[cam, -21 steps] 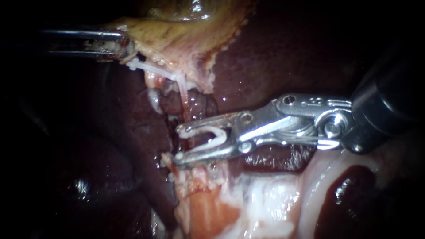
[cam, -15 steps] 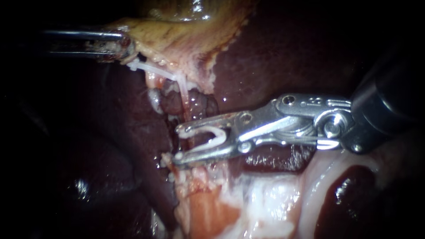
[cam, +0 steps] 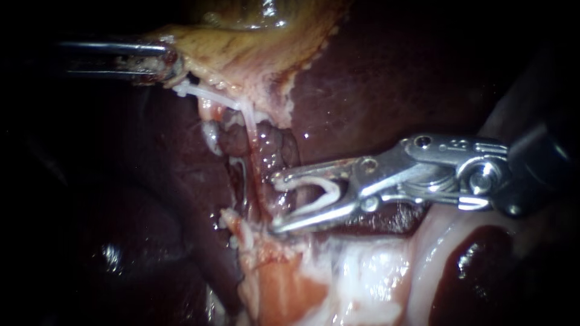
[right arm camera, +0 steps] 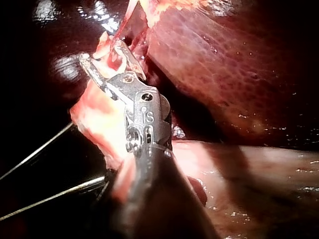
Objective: Clipping first clip right tube
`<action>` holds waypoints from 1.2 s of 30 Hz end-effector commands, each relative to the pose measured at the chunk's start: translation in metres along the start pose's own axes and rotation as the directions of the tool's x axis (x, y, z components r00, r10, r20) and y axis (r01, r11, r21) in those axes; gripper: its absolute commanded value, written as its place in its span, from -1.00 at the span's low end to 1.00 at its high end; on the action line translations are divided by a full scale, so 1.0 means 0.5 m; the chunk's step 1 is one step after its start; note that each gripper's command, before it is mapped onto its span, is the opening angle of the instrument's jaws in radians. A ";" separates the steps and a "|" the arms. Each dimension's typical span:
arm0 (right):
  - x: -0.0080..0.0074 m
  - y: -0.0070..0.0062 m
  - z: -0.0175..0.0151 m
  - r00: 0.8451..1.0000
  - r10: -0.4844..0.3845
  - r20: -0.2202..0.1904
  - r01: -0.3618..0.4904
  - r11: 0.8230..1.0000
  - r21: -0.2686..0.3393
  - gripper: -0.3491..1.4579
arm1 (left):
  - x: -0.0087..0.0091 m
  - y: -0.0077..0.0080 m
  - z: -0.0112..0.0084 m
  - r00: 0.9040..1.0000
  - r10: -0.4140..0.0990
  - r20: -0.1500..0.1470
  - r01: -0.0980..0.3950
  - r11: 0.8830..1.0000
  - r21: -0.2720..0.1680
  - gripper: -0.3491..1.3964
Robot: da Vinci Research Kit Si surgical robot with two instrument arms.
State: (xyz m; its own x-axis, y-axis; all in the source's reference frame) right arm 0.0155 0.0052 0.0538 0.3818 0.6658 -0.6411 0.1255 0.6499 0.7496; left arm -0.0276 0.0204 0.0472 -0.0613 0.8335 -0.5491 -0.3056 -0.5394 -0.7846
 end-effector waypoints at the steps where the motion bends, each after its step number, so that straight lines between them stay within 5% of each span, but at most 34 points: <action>1: -0.0006 0.0003 0.0002 1.000 0.001 0.002 -0.001 1.000 0.000 -0.06 | 0.0000 0.0001 0.0000 1.000 0.000 0.000 0.000 1.000 -0.001 -1.00; 18: -0.0105 0.0032 0.0137 0.999 0.025 0.047 -0.027 0.999 0.036 -0.06 | -0.0003 0.0001 0.0004 1.000 0.001 -0.001 -0.001 1.000 0.001 -1.00; 29: -0.0090 0.0007 0.0152 0.997 0.078 -0.007 -0.077 0.992 0.098 -0.06 | -0.0003 -0.0001 0.0004 1.000 0.001 -0.001 -0.001 1.000 0.000 -1.00; 36: -0.0051 -0.0039 0.0143 0.990 0.134 -0.052 -0.122 0.973 0.195 -0.06 | -0.0004 -0.0003 0.0004 1.000 0.001 -0.001 -0.001 1.000 0.000 -1.00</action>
State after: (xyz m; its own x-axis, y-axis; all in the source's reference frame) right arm 0.0209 -0.0004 0.0545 0.3411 0.7726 -0.5355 0.2681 0.4660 0.8432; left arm -0.0278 0.0203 0.0475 -0.0612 0.8326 -0.5505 -0.3063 -0.5406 -0.7835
